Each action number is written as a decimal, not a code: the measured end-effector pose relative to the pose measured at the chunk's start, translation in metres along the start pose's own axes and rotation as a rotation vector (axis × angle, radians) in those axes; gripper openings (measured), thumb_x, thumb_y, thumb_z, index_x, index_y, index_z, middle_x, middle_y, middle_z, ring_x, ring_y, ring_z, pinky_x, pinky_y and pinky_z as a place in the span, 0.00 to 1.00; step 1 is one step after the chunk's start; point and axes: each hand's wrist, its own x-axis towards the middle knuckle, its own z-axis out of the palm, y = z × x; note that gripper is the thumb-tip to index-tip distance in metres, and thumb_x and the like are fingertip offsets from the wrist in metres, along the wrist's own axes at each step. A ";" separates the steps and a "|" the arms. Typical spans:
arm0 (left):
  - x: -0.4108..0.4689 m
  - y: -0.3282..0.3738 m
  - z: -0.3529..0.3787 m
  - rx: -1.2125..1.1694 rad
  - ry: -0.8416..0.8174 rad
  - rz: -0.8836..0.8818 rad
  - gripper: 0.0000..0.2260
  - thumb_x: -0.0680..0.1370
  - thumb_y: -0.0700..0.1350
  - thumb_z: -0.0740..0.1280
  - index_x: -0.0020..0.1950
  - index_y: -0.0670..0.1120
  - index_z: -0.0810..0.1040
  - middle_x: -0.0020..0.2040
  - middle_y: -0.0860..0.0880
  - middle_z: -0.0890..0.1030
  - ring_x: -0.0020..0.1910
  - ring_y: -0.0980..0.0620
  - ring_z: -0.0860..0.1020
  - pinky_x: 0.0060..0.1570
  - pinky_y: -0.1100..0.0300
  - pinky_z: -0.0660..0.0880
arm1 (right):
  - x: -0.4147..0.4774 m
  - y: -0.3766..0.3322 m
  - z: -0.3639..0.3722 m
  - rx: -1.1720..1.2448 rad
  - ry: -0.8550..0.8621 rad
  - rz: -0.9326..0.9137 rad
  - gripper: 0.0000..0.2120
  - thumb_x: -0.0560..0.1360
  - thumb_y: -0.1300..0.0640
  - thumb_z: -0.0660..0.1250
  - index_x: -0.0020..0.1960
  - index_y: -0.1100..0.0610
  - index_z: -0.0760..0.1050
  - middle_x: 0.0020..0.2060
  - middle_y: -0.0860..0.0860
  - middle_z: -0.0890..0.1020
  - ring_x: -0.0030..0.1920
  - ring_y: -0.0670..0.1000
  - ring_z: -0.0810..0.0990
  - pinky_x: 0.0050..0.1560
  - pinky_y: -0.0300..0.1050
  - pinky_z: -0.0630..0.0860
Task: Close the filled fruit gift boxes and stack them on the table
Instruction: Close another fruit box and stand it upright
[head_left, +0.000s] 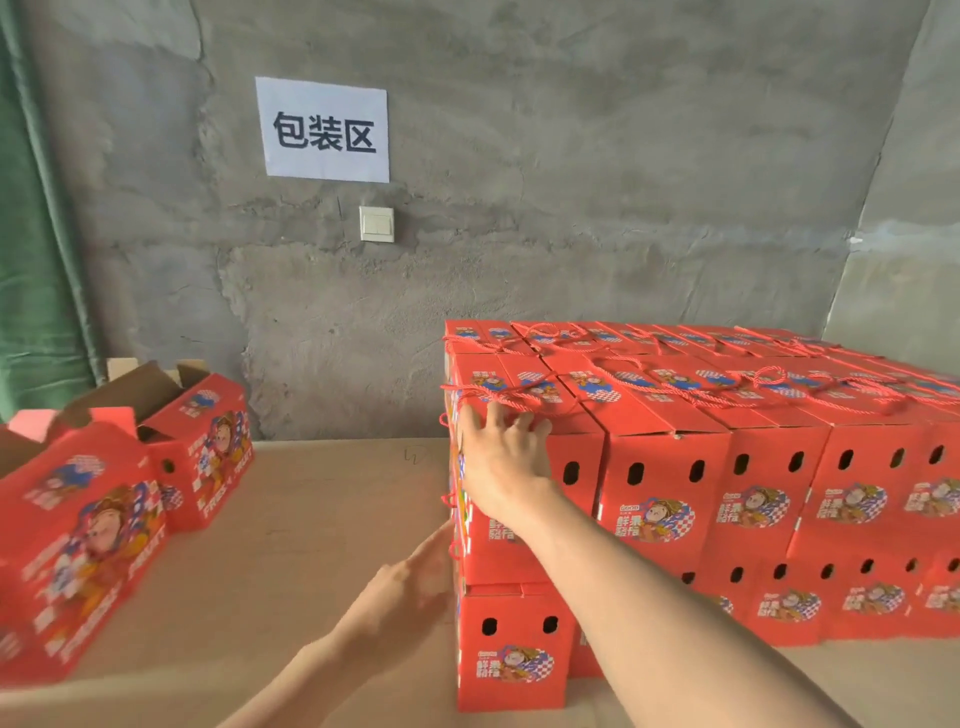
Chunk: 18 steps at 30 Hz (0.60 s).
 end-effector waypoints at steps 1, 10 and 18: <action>-0.016 -0.008 -0.006 0.054 0.002 -0.008 0.31 0.75 0.49 0.63 0.70 0.72 0.52 0.56 0.61 0.77 0.49 0.63 0.79 0.51 0.71 0.73 | 0.000 -0.002 0.002 0.002 -0.003 0.021 0.25 0.74 0.61 0.59 0.69 0.57 0.57 0.64 0.64 0.66 0.64 0.72 0.65 0.63 0.72 0.59; -0.196 -0.133 -0.119 0.409 0.001 -0.276 0.20 0.76 0.49 0.64 0.68 0.52 0.72 0.64 0.55 0.74 0.60 0.60 0.75 0.58 0.67 0.72 | -0.011 -0.043 0.007 0.076 0.129 0.150 0.23 0.73 0.65 0.61 0.67 0.61 0.63 0.70 0.62 0.62 0.72 0.65 0.56 0.69 0.68 0.49; -0.315 -0.187 -0.219 0.486 0.192 -0.459 0.08 0.74 0.49 0.61 0.46 0.46 0.76 0.43 0.51 0.80 0.42 0.54 0.78 0.43 0.61 0.72 | -0.078 -0.241 0.043 0.500 -0.063 -0.409 0.17 0.76 0.62 0.57 0.64 0.55 0.71 0.70 0.50 0.65 0.68 0.51 0.67 0.66 0.39 0.61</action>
